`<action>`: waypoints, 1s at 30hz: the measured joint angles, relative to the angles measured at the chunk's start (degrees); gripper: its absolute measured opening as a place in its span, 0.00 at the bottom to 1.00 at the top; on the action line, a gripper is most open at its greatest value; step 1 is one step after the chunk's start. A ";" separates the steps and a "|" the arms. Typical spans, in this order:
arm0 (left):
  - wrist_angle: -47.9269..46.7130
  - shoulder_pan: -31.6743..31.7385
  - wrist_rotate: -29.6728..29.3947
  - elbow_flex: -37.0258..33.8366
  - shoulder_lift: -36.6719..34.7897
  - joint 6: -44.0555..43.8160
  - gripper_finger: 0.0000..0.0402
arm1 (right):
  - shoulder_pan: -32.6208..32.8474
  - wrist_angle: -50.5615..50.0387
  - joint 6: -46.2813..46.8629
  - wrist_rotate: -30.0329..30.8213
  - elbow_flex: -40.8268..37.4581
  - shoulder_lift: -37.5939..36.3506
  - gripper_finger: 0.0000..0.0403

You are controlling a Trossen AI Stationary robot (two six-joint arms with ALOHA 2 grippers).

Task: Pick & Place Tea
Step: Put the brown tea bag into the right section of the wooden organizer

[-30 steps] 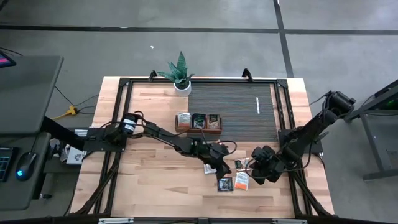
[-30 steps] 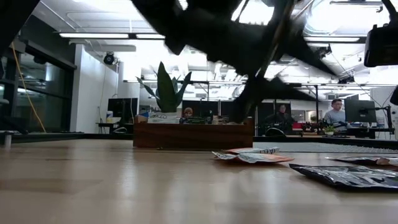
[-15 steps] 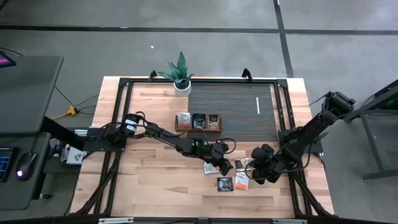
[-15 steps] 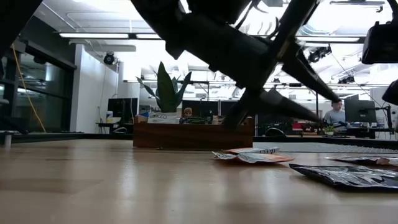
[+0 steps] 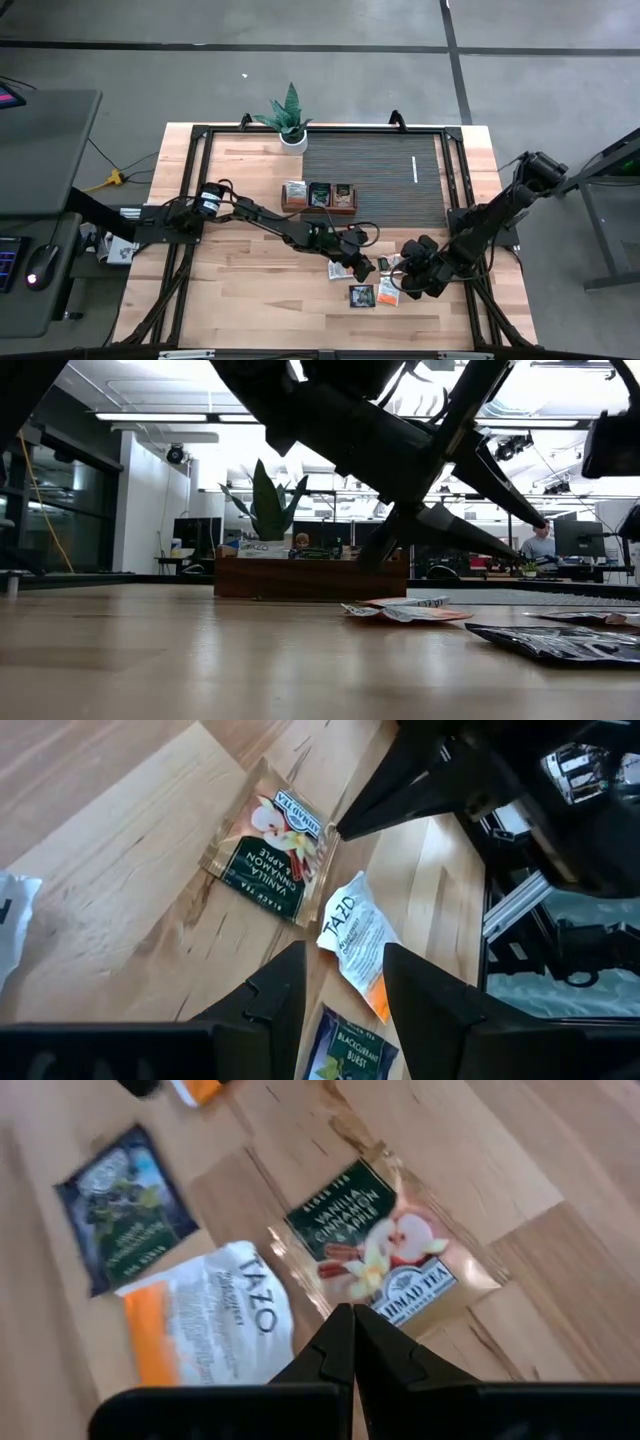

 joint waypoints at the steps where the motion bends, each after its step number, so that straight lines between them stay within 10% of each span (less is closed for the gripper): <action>1: 0.00 0.00 0.00 0.00 0.00 0.00 0.33 | 0.00 -0.04 0.53 -0.19 -0.02 0.52 0.00; 30: 0.02 3.84 1.75 -0.02 -0.02 -13.19 0.33 | 0.00 4.31 9.16 -3.44 0.11 8.45 0.00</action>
